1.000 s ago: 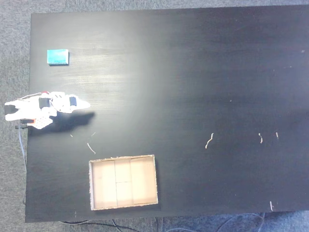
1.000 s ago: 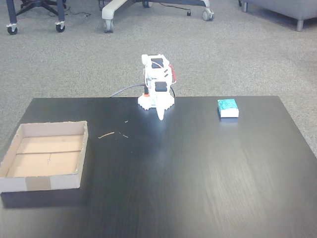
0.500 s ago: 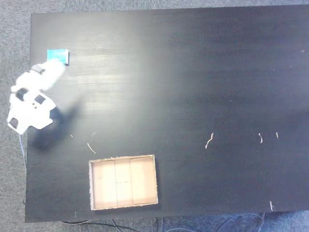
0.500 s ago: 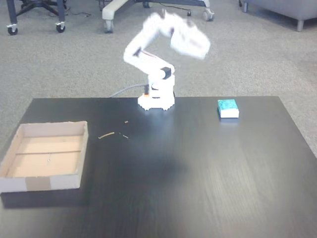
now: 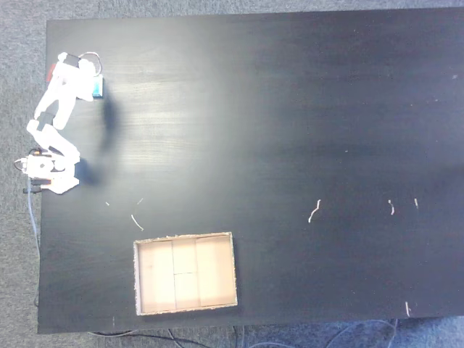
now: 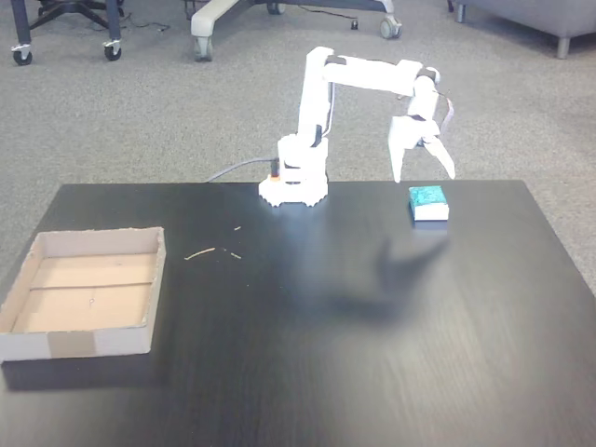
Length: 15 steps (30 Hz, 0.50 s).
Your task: Pick the green block and drop it in the box on the right.
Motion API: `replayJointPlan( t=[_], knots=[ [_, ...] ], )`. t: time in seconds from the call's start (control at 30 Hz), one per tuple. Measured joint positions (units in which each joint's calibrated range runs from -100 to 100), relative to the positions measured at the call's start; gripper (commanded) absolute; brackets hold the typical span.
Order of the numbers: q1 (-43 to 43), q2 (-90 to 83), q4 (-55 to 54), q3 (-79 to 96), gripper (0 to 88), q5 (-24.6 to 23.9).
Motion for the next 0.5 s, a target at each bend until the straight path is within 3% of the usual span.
replayJointPlan(
  t=[0.27,0.5],
  knots=[
    [-3.44,10.53,-7.49,2.49,45.6,-0.39],
    [-4.34,16.54,-13.45,1.51,26.4,-0.2]
  ],
)
